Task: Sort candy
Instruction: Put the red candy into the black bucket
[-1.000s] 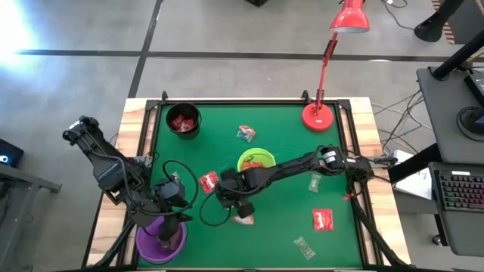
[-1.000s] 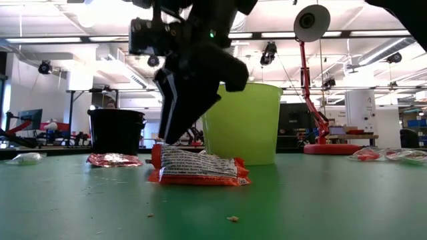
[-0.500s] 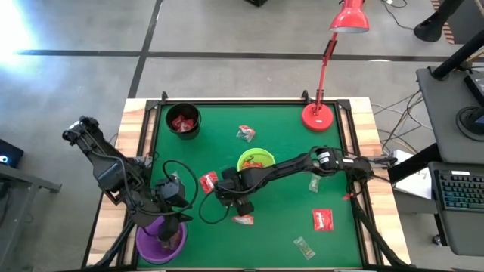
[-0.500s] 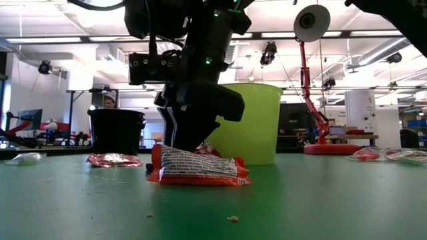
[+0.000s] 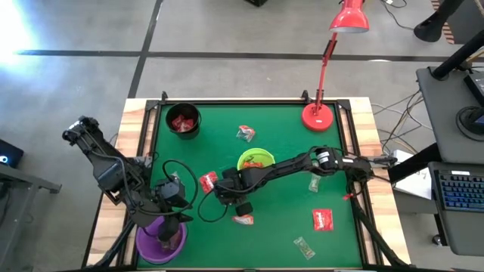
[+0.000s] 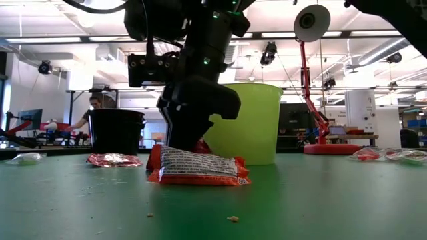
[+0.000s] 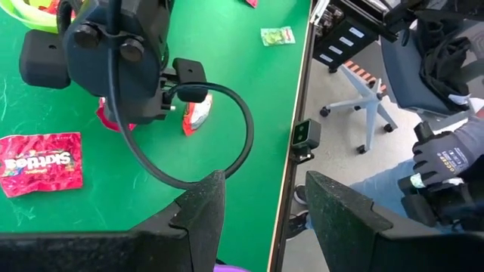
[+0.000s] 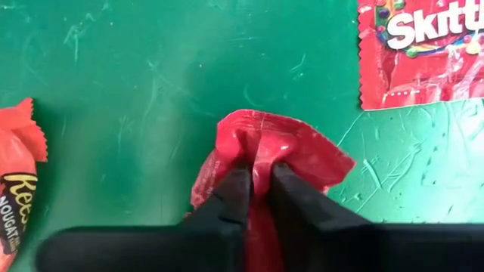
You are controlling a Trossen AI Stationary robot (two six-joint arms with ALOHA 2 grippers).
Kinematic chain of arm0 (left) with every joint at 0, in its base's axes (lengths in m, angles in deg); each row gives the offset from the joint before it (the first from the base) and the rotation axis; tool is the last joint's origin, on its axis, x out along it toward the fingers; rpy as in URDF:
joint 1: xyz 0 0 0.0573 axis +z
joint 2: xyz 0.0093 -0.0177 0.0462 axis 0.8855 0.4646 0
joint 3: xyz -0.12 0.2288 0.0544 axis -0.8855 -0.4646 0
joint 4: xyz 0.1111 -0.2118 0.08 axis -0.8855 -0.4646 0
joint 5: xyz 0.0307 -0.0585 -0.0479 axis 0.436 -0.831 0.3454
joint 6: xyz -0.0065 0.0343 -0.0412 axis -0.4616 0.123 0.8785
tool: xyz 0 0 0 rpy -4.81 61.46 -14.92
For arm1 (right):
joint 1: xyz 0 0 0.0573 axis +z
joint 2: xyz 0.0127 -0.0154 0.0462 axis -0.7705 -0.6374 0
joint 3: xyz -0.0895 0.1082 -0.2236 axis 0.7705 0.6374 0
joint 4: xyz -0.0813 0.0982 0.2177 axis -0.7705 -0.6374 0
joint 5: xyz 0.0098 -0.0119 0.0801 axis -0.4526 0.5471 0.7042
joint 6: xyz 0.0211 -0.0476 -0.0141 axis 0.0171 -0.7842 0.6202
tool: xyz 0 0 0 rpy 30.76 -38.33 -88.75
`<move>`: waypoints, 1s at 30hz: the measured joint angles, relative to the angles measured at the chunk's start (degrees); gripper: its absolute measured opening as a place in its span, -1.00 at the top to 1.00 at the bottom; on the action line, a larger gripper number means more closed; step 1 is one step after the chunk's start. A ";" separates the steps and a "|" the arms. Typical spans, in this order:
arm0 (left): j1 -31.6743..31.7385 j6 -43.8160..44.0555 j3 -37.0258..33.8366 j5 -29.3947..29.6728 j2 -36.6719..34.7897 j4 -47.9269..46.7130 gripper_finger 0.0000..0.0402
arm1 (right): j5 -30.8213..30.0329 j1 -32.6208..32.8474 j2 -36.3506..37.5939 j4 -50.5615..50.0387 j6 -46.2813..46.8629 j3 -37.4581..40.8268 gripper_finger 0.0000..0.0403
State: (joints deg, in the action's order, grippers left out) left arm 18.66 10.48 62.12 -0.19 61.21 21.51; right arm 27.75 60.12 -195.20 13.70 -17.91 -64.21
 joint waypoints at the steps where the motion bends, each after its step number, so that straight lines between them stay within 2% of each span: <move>1: 0.01 0.00 0.00 -0.01 0.00 0.02 0.17 | 0.07 0.00 0.11 -0.09 0.29 -0.25 0.90; 7: -0.01 0.00 0.00 -0.89 0.00 0.62 0.17 | -0.17 0.11 0.33 -3.30 1.36 -5.17 0.94; 18: -0.01 0.02 0.00 -2.57 0.00 0.74 0.18 | -0.09 0.15 -0.21 -15.70 6.32 -21.26 0.96; 30: -0.03 -1.11 -0.02 -2.59 -2.70 -0.15 0.24 | 2.03 2.19 5.56 -20.30 8.87 -21.95 0.96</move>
State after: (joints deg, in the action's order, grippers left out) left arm 18.63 9.37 62.10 -2.78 58.51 21.36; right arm 29.79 62.30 -189.64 -6.60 -9.04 -86.16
